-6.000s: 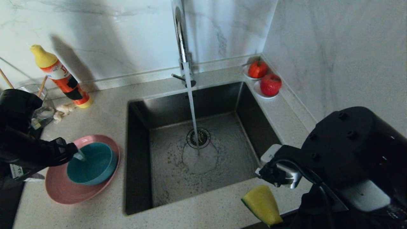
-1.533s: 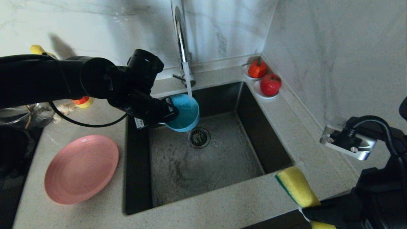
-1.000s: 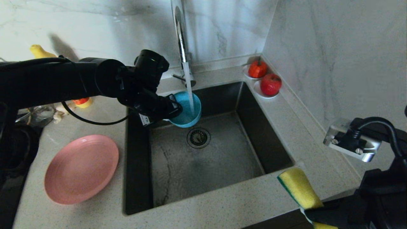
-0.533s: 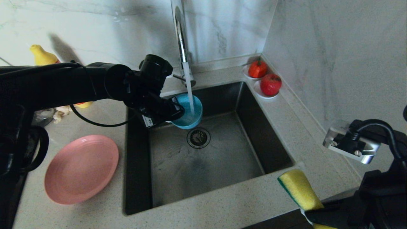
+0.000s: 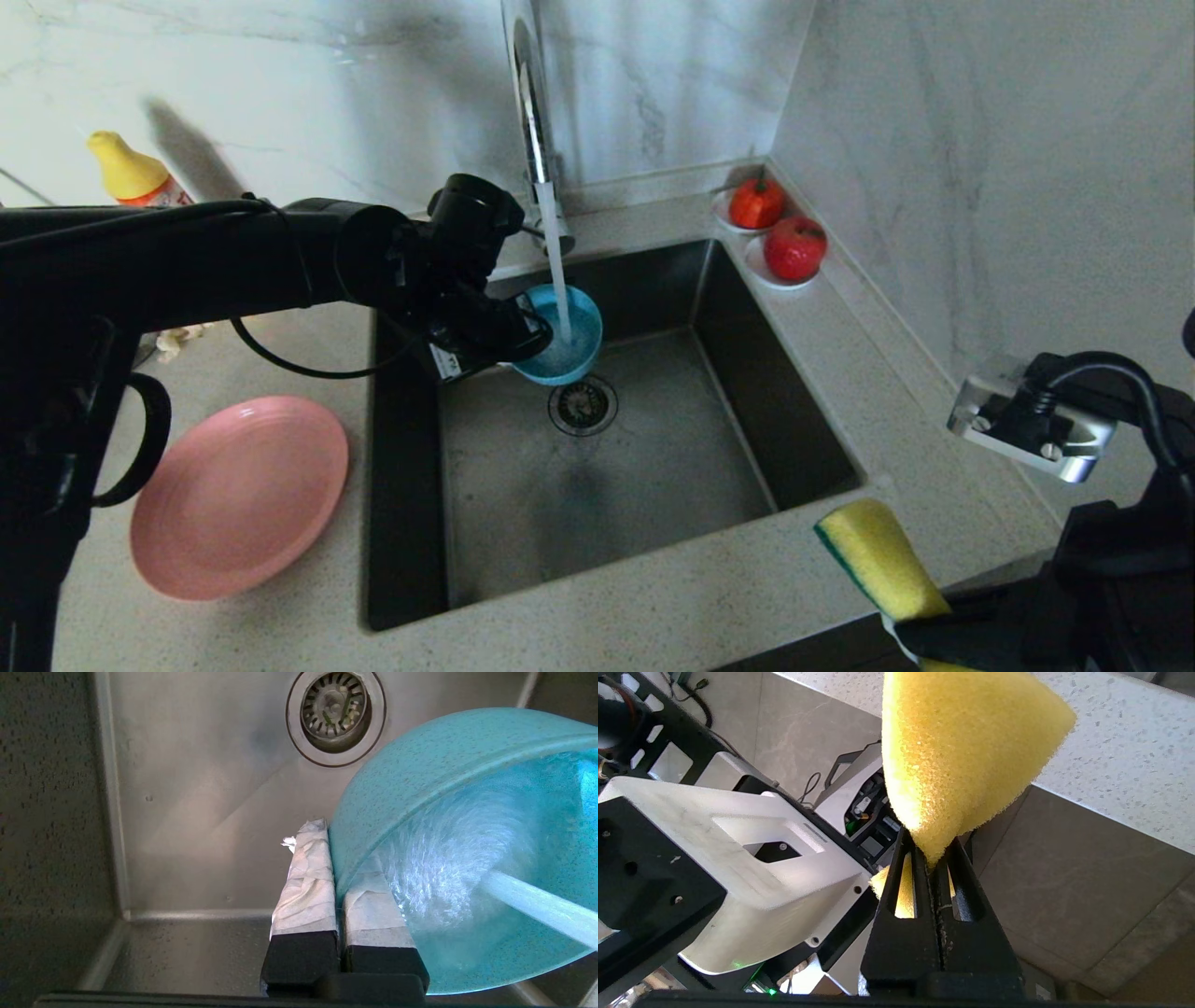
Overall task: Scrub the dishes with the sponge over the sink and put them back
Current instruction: Wash the bowl
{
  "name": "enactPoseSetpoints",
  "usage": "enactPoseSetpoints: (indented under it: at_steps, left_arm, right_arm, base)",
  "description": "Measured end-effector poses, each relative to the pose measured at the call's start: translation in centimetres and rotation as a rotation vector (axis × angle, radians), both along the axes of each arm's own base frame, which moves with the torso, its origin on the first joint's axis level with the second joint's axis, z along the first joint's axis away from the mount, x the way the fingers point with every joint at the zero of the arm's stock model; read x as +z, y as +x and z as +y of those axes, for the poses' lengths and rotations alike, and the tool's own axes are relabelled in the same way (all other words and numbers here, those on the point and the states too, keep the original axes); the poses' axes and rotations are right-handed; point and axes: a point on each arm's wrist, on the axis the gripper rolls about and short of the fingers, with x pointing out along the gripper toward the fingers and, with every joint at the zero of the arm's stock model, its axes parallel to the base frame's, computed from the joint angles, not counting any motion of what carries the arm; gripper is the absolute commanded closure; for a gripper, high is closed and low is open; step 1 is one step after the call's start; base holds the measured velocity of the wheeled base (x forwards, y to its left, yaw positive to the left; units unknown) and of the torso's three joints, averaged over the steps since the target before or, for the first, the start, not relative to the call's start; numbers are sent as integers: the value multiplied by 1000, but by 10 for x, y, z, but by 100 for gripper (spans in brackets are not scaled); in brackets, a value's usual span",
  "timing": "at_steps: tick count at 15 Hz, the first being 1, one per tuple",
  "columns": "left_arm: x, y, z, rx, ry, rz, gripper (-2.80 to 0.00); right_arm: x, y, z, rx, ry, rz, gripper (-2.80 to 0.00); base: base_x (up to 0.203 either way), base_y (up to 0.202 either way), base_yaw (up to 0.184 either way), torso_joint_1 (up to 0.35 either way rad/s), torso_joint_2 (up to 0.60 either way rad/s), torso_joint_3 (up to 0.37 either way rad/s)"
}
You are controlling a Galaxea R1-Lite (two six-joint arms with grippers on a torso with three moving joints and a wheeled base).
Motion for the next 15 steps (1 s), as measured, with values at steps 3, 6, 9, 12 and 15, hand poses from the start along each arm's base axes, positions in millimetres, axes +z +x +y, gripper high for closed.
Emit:
enactPoseSetpoints:
  at_steps: [3, 6, 9, 12, 15]
  left_arm:
    - [0, -1, 0, 2, -1, 8, 0]
    - [-2, -9, -3, -6, 4, 33, 0]
    - [-5, -29, -4, -32, 40, 96, 0]
    - [-3, -59, 6, -55, 96, 129, 0]
    - [6, -98, 24, -72, 227, 106, 0]
  right_arm:
    - [0, 0, 0, 1, 2, 0, 0]
    - [0, -1, -2, 1, 1, 0, 0]
    - [0, -3, -5, 7, 10, 2, 0]
    - [1, -5, -6, 23, 25, 14, 0]
    - [2, -6, -6, 33, 43, 32, 0]
  base:
    - [0, 0, 0, 0, 0, 0]
    - [0, 0, 0, 0, 0, 0]
    - [0, 0, 0, 0, 0, 0]
    - [0, 0, 0, 0, 0, 0]
    - [0, 0, 0, 0, 0, 0]
